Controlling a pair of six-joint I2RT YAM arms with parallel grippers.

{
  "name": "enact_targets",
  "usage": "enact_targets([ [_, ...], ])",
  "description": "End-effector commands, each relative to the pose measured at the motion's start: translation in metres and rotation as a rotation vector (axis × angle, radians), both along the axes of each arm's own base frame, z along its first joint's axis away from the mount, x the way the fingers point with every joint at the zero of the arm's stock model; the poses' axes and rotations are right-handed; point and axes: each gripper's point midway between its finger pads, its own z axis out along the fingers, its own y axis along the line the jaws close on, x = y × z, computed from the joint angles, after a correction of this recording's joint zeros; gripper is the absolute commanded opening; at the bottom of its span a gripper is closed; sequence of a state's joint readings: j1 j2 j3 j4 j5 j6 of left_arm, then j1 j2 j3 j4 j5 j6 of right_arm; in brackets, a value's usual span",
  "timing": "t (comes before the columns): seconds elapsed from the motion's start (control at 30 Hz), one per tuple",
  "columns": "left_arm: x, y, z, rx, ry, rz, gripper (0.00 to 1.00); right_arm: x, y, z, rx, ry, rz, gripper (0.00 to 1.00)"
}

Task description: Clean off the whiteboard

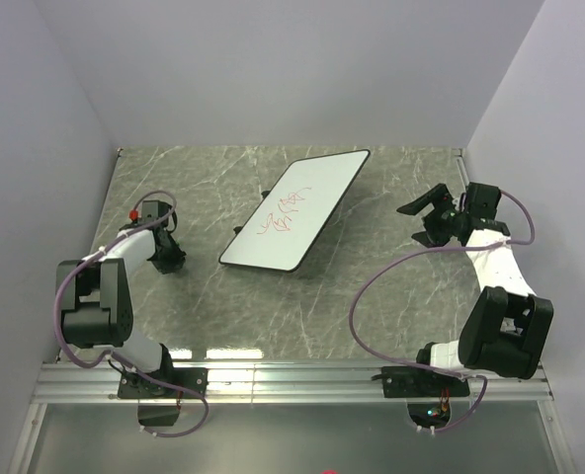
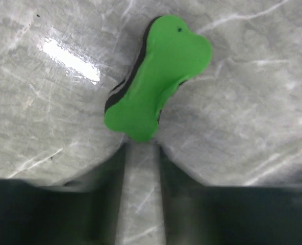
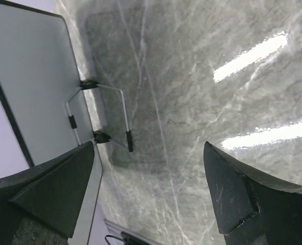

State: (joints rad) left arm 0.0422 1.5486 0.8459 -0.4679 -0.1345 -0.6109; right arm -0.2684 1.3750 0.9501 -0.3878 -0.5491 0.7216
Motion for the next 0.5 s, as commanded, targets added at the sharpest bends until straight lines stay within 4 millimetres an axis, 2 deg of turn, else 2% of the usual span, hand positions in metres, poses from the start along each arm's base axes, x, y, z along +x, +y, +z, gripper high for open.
enact_targets([
  [0.0, 0.021, -0.005, 0.039, -0.021, -0.088, -0.026, 0.42, 0.003, 0.005, 0.027, 0.015, -0.07, 0.011, 0.94],
  [0.07, 0.02, -0.009, 0.05, -0.04, -0.094, -0.037, 0.64, 0.001, 0.005, 0.025, 0.013, -0.073, 0.01, 0.94],
  [0.13, 0.026, -0.014, 0.065, -0.054, -0.115, -0.058, 0.7, -0.001, 0.006, 0.025, 0.011, -0.079, 0.009, 0.94],
  [0.2, 0.03, -0.015, 0.079, -0.043, -0.133, -0.076, 0.73, -0.005, 0.006, 0.021, 0.011, -0.072, 0.005, 0.94],
  [0.3, 0.038, -0.003, 0.09, 0.034, -0.151, -0.094, 0.75, -0.007, 0.007, 0.019, 0.011, -0.075, 0.005, 0.94],
  [0.47, 0.048, 0.015, 0.079, 0.111, -0.105, -0.131, 0.73, -0.011, 0.007, 0.017, 0.003, -0.071, 0.012, 0.94],
])
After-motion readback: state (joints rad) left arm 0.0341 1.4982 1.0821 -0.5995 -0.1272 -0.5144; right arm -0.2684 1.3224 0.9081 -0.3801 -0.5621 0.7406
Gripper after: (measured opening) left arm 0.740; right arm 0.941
